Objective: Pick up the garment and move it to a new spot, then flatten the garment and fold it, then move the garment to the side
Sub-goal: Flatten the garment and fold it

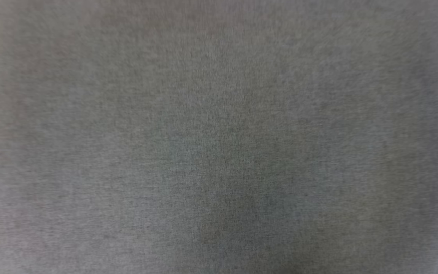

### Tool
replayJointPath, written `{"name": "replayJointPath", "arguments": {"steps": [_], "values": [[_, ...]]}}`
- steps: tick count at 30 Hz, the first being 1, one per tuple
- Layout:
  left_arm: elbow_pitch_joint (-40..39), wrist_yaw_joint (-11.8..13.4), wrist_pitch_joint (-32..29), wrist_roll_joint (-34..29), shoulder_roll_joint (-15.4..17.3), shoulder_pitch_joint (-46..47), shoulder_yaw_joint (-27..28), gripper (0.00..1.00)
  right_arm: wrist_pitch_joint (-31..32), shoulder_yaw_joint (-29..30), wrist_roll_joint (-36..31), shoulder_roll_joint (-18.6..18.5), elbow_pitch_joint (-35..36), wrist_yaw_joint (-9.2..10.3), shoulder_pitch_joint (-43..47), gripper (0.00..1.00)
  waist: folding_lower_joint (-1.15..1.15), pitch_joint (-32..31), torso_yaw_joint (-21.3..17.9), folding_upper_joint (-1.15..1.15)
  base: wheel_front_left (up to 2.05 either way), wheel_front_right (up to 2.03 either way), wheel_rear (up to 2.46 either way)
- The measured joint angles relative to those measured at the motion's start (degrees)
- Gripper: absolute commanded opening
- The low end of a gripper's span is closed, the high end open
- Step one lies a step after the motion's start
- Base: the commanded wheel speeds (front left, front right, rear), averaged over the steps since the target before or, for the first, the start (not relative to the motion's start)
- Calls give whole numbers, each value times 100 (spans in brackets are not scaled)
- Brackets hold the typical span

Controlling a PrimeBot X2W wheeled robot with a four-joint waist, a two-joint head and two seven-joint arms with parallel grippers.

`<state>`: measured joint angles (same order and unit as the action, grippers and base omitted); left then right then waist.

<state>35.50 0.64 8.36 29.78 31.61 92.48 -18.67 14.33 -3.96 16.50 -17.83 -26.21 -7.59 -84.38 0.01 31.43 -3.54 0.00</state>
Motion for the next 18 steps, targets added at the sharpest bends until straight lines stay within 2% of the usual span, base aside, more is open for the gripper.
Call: {"name": "replayJointPath", "arguments": {"steps": [10,18], "values": [[163,4,119,40,-40,79,-15,0,-513,-498,124,0,-635,2,-641,0,1,1002,58,0,0,0,0],[399,-115,355,211,-189,-250,-3,0,-762,-803,334,-48,-1068,2,-718,0,0,1258,179,0,0,0,0]]}}
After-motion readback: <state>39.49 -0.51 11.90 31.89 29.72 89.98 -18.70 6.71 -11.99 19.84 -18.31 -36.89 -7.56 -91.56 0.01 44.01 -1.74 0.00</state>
